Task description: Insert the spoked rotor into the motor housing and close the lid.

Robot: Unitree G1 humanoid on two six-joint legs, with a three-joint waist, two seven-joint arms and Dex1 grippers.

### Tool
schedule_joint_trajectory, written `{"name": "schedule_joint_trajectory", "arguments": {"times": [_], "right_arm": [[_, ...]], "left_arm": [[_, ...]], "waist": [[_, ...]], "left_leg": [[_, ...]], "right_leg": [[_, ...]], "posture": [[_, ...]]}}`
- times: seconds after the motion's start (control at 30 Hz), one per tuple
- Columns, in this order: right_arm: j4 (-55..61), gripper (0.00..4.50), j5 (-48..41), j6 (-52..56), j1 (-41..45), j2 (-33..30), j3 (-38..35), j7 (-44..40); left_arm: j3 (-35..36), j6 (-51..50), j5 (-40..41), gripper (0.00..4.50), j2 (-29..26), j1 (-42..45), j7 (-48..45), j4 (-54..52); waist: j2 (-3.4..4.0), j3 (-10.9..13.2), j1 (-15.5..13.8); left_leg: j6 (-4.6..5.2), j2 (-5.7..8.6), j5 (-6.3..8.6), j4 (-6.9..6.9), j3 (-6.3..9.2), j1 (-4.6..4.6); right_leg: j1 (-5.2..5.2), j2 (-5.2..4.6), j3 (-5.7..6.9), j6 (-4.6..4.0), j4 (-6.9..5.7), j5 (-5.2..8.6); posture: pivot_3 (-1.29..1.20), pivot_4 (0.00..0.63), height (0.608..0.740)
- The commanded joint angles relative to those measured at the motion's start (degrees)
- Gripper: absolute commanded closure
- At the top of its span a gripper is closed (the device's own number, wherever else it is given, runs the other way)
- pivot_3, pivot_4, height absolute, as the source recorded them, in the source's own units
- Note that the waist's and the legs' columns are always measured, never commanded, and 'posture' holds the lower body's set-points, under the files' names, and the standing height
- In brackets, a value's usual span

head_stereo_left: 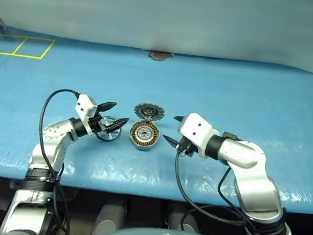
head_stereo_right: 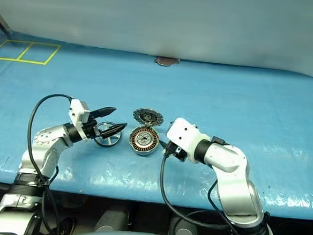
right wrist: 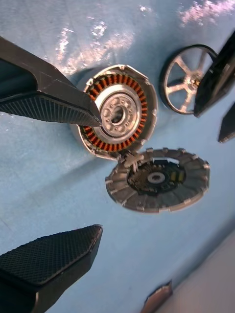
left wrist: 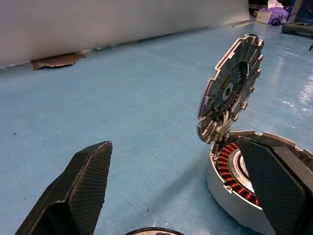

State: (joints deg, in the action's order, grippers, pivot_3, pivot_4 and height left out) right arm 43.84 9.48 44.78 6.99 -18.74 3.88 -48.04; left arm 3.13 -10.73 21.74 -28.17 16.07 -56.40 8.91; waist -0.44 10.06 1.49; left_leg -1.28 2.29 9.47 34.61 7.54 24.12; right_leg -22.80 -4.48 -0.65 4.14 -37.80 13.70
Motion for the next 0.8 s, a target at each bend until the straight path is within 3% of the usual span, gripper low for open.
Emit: {"name": "schedule_joint_trajectory", "arguments": {"times": [0.03,0.33,0.8], "right_arm": [[0.6,1.14,-6.2,-3.6,-2.4,2.2,-7.4,2.9],[-9.0,1.14,-16.1,-17.5,-13.3,3.2,-12.6,5.8],[-17.5,1.14,-18.8,-27.3,-17.8,0.9,-7.5,8.3]], "left_arm": [[0.0,-0.9,1.7,0.00,-1.3,1.4,-2.6,-2.2],[-4.5,-1.9,1.5,0.00,-7.0,1.9,-14.1,-5.0],[-10.8,8.0,-4.2,0.00,-6.3,1.2,-18.9,-1.8]], "waist": [[0.00,0.0,0.0],[0.02,0.0,0.2],[0.01,0.0,-0.1]], "left_leg": [[0.00,0.00,0.00,0.00,-0.02,0.00],[0.02,-0.01,0.00,-0.06,-0.07,-0.01],[0.02,-0.03,0.01,-0.13,-0.12,-0.08]], "right_leg": [[-0.01,-0.01,-0.02,0.00,0.00,0.00],[-0.04,-0.02,-0.05,-0.07,0.00,0.03],[-0.02,-0.07,-0.06,-0.15,0.01,0.09]], "posture": [[0.00,0.150,0.740],[0.00,0.150,0.740],[0.00,0.150,0.740]]}}
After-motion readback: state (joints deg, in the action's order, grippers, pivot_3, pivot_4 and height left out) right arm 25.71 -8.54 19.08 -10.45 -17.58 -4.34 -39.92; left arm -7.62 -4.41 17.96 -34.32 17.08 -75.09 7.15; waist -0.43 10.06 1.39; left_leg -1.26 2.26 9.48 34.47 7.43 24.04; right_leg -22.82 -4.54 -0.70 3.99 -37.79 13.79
